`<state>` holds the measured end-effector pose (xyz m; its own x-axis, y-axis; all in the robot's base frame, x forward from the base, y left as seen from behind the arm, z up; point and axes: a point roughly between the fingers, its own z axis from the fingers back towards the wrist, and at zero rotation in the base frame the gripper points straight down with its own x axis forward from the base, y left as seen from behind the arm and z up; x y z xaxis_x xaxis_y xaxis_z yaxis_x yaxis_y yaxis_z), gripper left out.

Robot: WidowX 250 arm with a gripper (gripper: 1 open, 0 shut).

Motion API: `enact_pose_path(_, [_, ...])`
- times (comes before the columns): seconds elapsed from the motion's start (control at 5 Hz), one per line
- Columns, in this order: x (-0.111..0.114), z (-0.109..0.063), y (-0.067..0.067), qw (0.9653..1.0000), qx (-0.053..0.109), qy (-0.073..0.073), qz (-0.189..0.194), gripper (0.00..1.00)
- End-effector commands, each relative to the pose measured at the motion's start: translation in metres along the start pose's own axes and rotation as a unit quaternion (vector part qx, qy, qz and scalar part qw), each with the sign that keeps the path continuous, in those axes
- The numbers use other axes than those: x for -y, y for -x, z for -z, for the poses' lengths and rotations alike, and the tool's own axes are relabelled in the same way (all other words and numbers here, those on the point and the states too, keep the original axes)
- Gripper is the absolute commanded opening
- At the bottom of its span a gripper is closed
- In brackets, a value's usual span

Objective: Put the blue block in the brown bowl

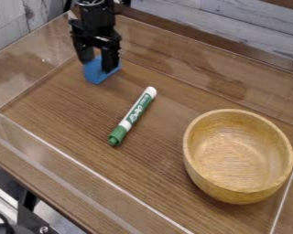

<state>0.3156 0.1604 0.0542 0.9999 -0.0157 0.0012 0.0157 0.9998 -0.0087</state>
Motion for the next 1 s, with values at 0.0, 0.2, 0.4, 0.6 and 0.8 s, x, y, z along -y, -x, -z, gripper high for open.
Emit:
enact_pose_path(0.0, [-0.011, -0.013, -0.012, 0.9993, 0.034, -0.013, -0.006, 1.0])
enact_pose_path(0.2, [-0.012, -0.007, -0.015, 0.9992, 0.037, -0.009, -0.005, 1.0])
enact_pose_path(0.4, [-0.012, -0.001, -0.018, 0.9991, 0.042, -0.006, -0.004, 1.0])
enact_pose_path(0.6, [-0.013, 0.004, -0.02, 0.999, 0.045, -0.002, -0.003, 1.0])
enact_pose_path(0.8, [-0.012, 0.007, -0.021, 0.9988, 0.048, 0.002, -0.002, 0.0])
